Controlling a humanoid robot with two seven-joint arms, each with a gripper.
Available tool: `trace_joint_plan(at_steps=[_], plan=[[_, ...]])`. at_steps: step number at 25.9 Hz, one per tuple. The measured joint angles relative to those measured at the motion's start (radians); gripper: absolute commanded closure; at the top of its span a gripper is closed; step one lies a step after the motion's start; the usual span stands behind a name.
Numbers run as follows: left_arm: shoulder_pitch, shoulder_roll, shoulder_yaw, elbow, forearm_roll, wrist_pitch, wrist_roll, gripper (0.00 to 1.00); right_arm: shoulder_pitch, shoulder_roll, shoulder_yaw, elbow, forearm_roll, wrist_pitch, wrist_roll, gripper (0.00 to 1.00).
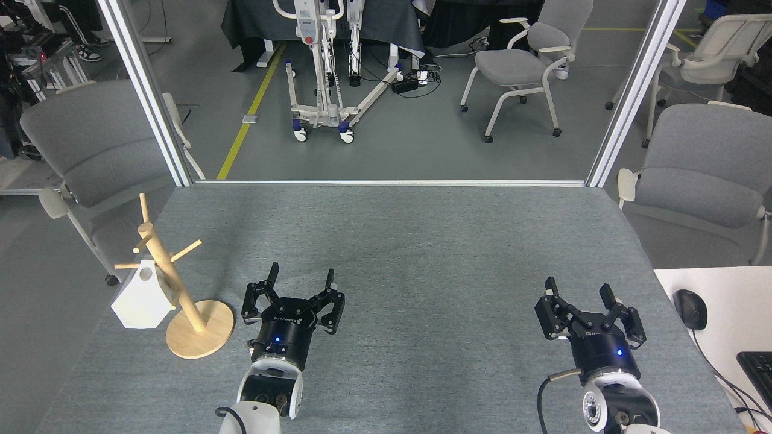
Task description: Hang cup on storage rack
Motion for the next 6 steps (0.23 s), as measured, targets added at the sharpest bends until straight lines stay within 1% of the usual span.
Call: trace_joint_plan(at_steps=[6], plan=[[0.019,0.001,-0.005,-0.009,0.002,0.004,0.002,0.01,0.0,-0.001,0.0,0.018,0.0,0.0,-0.004,0.01]])
